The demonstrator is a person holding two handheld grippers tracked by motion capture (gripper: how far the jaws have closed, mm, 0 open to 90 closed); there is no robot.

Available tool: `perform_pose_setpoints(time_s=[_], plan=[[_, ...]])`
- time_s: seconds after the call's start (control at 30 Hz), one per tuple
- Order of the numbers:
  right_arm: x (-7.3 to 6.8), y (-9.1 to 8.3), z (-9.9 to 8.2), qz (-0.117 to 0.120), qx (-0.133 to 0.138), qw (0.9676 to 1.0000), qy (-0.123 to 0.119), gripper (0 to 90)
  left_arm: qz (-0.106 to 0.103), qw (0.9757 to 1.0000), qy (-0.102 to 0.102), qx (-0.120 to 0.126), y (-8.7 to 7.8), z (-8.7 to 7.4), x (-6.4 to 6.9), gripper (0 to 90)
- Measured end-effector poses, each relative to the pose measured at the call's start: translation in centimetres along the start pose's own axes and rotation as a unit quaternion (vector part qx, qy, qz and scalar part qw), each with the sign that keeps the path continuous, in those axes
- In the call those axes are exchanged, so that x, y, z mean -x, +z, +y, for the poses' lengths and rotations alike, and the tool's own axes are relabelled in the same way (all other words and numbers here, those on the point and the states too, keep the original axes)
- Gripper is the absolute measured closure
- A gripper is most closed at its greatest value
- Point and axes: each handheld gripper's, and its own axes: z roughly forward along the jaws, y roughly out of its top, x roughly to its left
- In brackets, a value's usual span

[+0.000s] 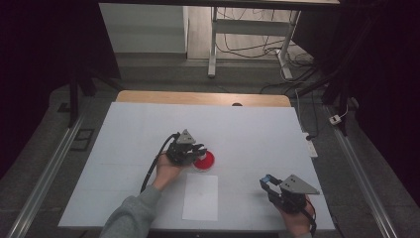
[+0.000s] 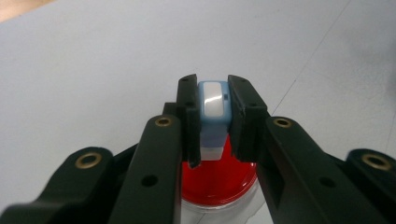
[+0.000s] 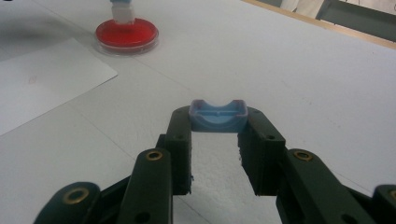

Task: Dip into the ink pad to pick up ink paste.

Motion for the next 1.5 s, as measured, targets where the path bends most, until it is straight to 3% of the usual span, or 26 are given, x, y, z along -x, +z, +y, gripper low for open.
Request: perform_pose_setpoints(time_s=[0.83, 1.5], plan=[[0.07, -0.15, 0.01, -0.001, 0.001, 1.0000, -0.001, 65.2, 0.006, 0.9993, 0.021, -0.030, 0.88, -0.10, 0.00, 76.1], [-0.08, -0.03, 0.02, 0.000, 0.001, 1.0000, -0.001, 65.2, 0.009, 0.9985, 0.039, -0.036, 1.07, -0.07, 0.18, 76.3]])
